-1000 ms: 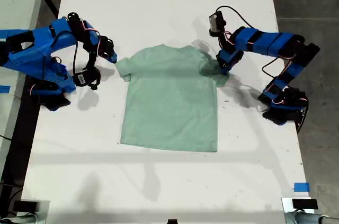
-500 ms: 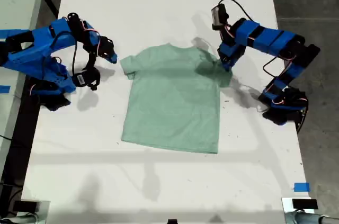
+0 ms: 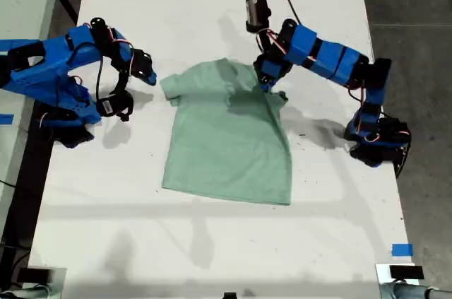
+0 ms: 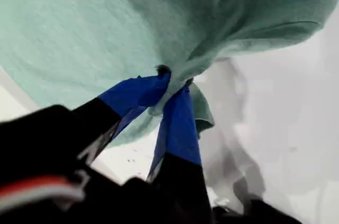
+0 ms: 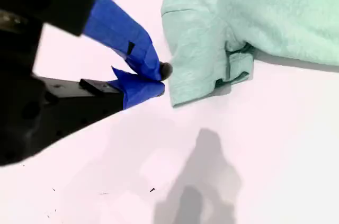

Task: Fold tshirt

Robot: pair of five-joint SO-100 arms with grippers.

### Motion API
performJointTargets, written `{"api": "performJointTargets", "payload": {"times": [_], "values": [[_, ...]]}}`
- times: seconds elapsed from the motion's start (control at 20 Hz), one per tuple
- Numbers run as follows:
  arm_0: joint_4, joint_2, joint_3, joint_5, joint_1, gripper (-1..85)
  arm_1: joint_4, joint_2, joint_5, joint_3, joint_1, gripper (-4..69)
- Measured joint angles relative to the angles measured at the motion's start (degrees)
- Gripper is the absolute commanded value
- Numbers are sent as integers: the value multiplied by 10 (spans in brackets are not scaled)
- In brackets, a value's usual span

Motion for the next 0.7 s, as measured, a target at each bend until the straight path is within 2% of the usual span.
{"api": "performJointTargets", "payload": {"times": [0.15, 0.25, 0.35, 0.45, 0.5, 0.55, 0.7], "values": [[0, 4, 0, 0, 0, 1, -10, -83, 30, -81, -23, -14], [0, 4, 0, 0, 1, 1, -42, -109, 45, -87, -21, -8], [0, 4, 0, -1, 3, 1, -77, -123, 52, -87, -18, 198], [0, 4, 0, -2, 4, 1, -108, -129, 52, -91, -21, 246], [0, 4, 0, -2, 4, 1, -113, -130, 54, -108, -24, 292], [0, 4, 0, -2, 5, 1, -118, -127, 55, -124, -25, 370], [0, 4, 0, -3, 5, 1, -122, -112, 44, -133, -27, 312]]}}
